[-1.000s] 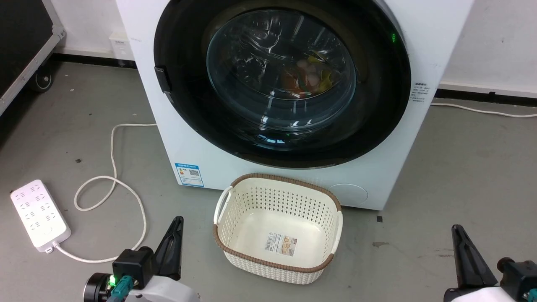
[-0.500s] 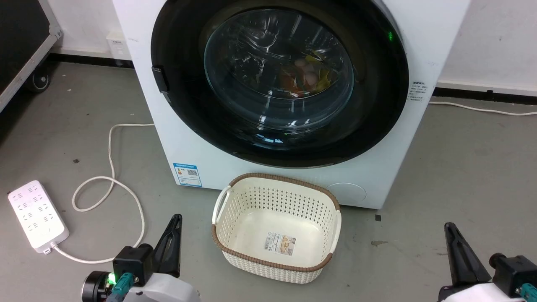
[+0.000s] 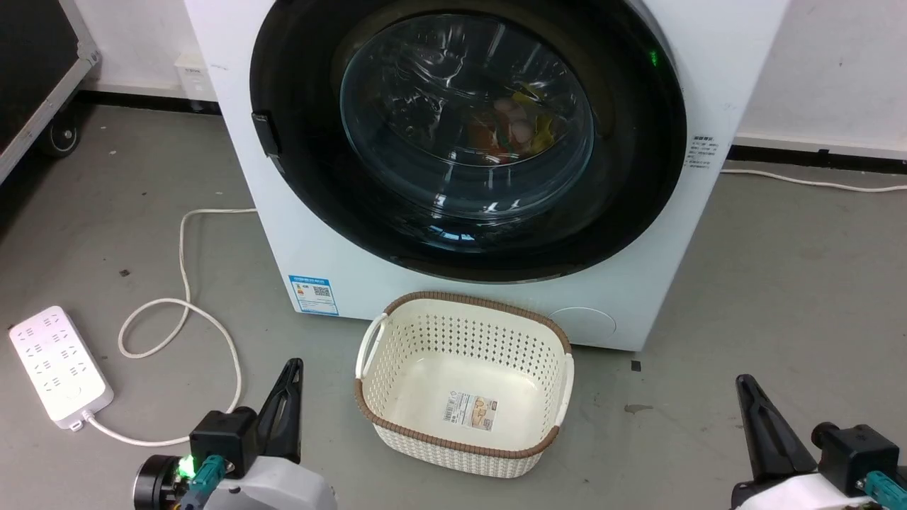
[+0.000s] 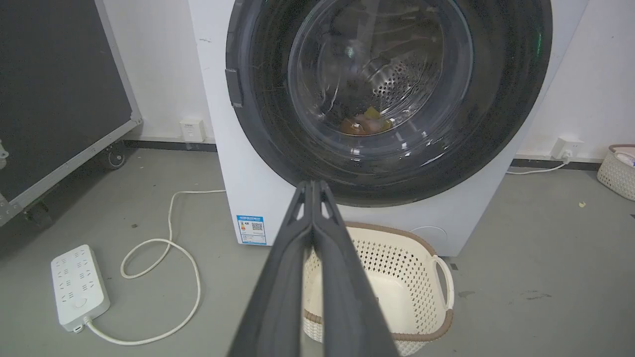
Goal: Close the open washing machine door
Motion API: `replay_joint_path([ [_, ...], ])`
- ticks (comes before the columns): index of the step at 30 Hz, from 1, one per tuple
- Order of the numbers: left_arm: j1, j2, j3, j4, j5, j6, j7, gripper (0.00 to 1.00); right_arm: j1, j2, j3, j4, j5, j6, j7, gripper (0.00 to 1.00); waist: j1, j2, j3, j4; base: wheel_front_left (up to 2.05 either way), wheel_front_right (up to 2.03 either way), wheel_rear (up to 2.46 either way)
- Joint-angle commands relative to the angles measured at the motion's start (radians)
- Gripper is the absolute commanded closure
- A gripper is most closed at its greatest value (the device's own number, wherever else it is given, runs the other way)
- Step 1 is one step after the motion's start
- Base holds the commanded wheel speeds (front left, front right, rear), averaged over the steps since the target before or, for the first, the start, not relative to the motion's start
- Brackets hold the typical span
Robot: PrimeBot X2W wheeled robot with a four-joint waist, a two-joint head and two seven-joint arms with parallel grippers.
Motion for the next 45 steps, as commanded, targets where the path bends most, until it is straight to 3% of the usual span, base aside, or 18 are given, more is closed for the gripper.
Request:
replay_joint_path([
  [1,0.004,-0.002,0.006,-0.008,0.008,0.007,0.007,1.0,-0.022,0.002,0.005,-0.008,-0.007,0.0,0.006,1.0,0.0,0.0,0.0,-0.001,0.0,0.0,0.0],
  [45,0.008,-0.023,0.045,-0.067,0.079,0.035,0.087,1.0,-0.054,0.004,0.057,-0.029,-0.049,-0.001,0.082,1.0,0.0,0.0,0.007,-0.019,0.0,0.0,0.0],
])
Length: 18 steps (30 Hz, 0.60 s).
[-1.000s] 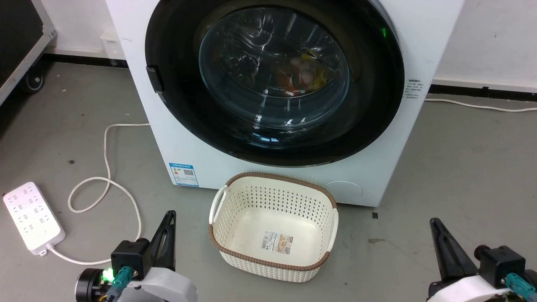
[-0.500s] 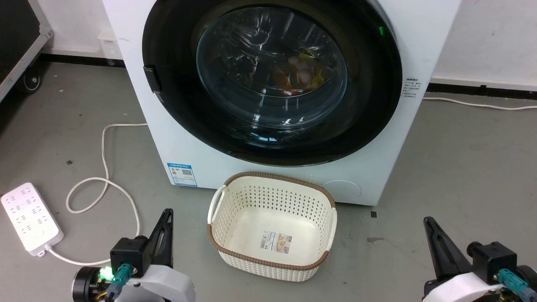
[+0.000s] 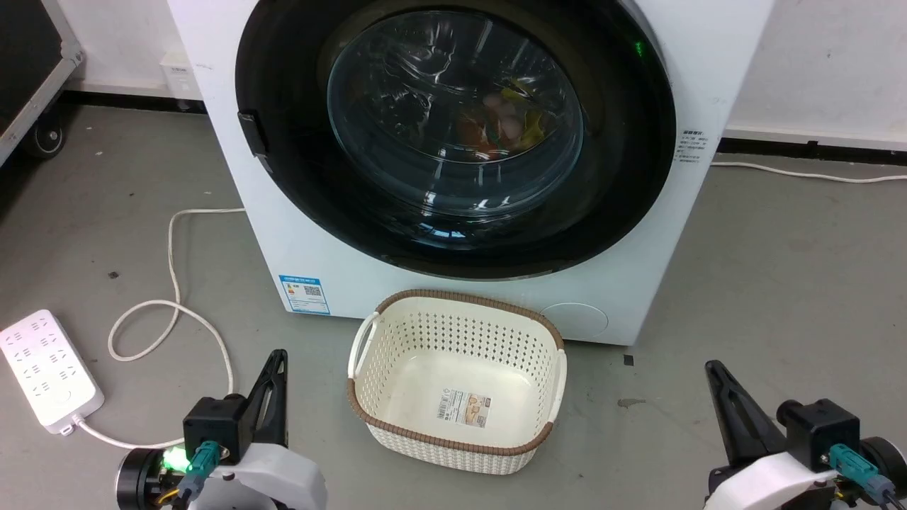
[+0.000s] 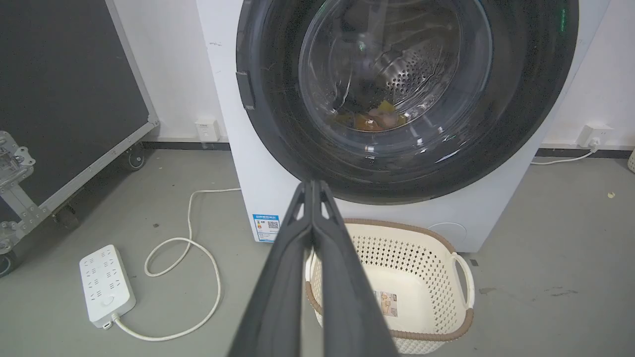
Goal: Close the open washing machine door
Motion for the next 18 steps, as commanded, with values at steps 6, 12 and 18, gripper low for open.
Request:
replay_joint_path([
  [6,0.008,-0.008,0.008,-0.015,0.019,0.009,0.015,1.0,-0.019,0.004,0.011,-0.011,-0.013,-0.001,0.017,1.0,0.0,-0.0001,0.001,-0.003,0.0,0.0,0.0],
  [12,0.008,-0.011,0.013,-0.022,0.027,0.013,0.025,1.0,-0.023,0.004,0.017,-0.014,-0.018,-0.001,0.025,1.0,0.0,-0.0001,0.002,-0.005,0.0,0.0,0.0],
  [18,0.009,-0.014,0.019,-0.031,0.037,0.017,0.036,1.0,-0.027,0.004,0.024,-0.017,-0.023,-0.001,0.036,1.0,0.0,-0.0001,0.003,-0.008,0.0,0.0,0.0],
])
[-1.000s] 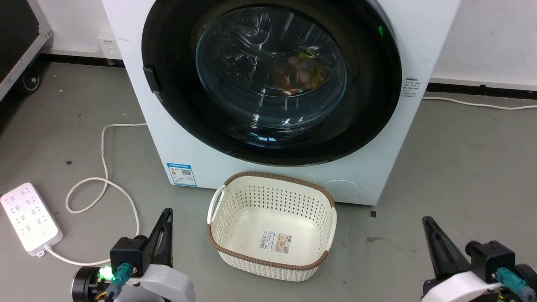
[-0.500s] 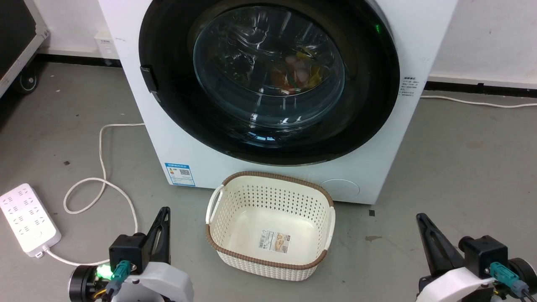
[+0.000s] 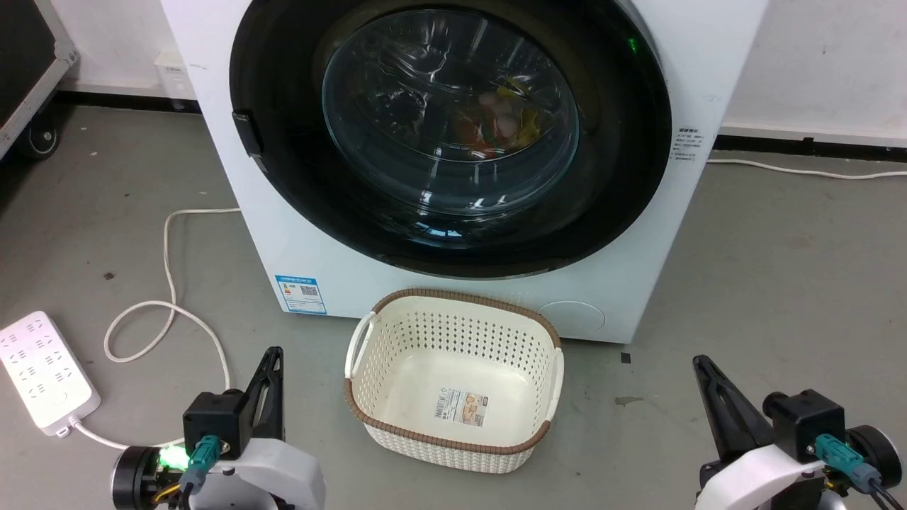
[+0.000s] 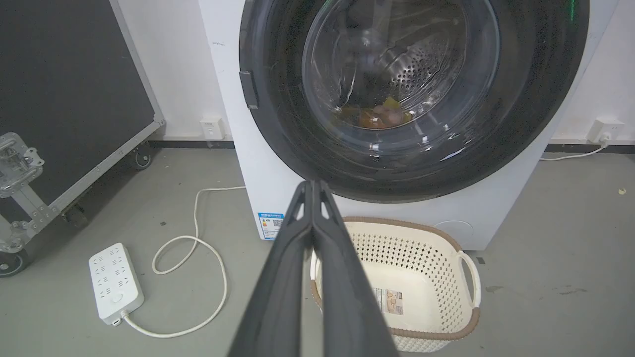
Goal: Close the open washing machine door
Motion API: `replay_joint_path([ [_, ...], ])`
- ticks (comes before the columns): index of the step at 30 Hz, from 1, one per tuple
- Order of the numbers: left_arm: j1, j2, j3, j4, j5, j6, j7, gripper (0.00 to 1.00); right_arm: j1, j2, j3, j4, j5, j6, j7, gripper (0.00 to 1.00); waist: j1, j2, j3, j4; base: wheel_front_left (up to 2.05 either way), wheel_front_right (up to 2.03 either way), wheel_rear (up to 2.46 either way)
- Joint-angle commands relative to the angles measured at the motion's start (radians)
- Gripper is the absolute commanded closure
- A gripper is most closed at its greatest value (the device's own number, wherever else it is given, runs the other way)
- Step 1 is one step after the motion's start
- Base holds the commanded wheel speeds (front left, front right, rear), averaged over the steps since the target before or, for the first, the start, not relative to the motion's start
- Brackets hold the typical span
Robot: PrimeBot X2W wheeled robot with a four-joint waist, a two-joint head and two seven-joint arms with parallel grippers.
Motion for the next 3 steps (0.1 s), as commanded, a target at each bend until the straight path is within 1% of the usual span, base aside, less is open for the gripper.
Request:
replay_joint_path([
  [1,0.009,-0.001,0.007,-0.007,0.011,0.006,0.006,1.0,-0.013,0.004,0.005,-0.007,-0.008,-0.001,0.004,1.0,0.0,0.0,0.0,0.0,0.0,0.0,0.0],
  [3,0.009,-0.002,0.008,-0.01,0.014,0.007,0.01,1.0,-0.014,0.004,0.007,-0.008,-0.01,-0.001,0.007,1.0,0.0,0.0,0.001,-0.001,0.0,0.0,0.0],
])
